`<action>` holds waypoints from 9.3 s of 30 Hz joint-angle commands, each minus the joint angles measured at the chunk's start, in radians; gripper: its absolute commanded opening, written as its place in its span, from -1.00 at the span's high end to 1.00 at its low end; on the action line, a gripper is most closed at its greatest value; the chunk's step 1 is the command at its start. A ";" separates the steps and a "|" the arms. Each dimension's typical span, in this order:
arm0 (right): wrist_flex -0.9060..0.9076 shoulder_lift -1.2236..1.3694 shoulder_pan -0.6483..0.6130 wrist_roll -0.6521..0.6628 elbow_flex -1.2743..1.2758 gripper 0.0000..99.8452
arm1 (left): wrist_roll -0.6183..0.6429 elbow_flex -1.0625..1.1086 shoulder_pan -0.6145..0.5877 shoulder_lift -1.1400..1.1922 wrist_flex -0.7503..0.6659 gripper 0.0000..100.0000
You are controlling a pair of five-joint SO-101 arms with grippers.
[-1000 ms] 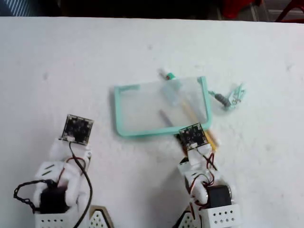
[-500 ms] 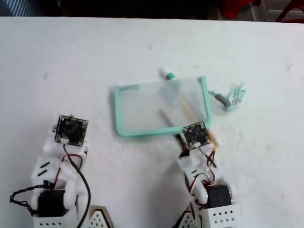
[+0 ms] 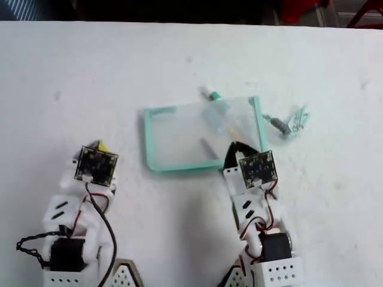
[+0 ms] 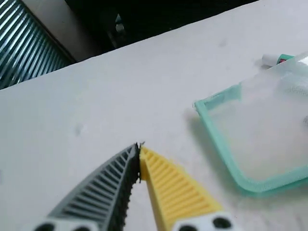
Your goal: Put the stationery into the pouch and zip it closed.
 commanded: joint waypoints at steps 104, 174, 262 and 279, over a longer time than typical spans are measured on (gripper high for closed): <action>0.088 -0.005 0.010 0.002 -0.052 0.71 | 0.244 -0.476 -0.028 1.115 -0.216 0.95; 0.736 1.038 0.125 0.216 -1.418 0.71 | 0.133 -0.571 0.163 1.233 -0.107 0.95; 0.733 2.404 0.363 0.746 -2.140 0.96 | 0.132 -0.511 0.157 1.227 -0.166 0.95; 0.975 2.367 0.355 0.695 -2.414 0.97 | 0.132 -0.511 0.157 1.221 -0.166 0.95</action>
